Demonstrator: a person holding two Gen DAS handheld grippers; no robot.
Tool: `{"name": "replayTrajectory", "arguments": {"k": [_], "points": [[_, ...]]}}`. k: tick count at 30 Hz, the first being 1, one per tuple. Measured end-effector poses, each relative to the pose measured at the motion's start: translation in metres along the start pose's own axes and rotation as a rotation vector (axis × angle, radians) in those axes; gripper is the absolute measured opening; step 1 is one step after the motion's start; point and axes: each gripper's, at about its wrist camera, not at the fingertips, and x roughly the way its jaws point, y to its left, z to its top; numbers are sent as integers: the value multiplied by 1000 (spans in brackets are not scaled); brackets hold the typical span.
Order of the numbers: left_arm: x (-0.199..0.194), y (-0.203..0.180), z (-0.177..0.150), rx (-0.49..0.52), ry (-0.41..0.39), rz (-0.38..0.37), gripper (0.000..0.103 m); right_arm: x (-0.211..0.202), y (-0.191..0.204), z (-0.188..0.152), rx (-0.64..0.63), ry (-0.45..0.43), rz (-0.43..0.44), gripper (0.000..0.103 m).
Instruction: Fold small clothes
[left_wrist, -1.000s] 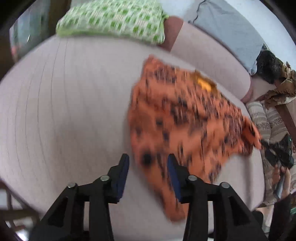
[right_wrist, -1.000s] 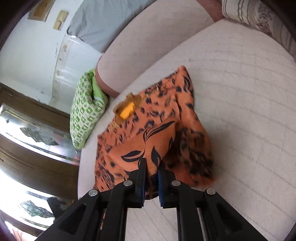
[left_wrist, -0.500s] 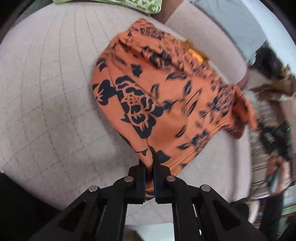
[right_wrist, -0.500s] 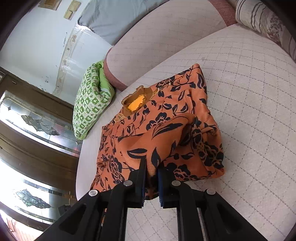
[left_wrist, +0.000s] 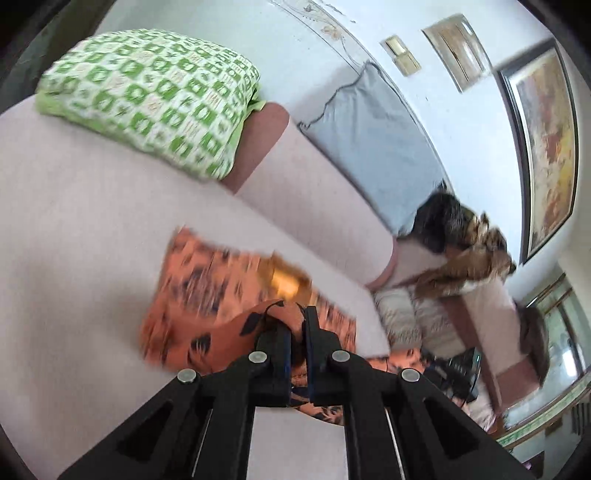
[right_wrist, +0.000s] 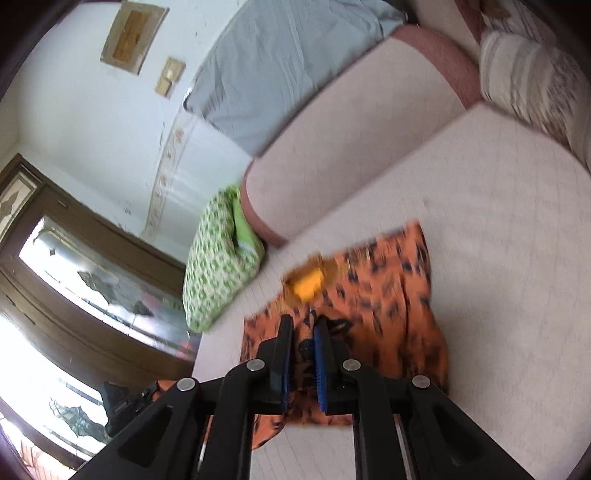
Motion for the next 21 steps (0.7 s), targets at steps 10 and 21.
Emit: {"name": "replayTrajectory", "arguments": {"k": [10, 21], "points": [[89, 109, 14, -102, 22, 383, 66, 88, -61, 17, 17, 14, -257, 75], [73, 74, -89, -16, 110, 380, 69, 64, -58, -119, 168, 178, -213, 75]]}}
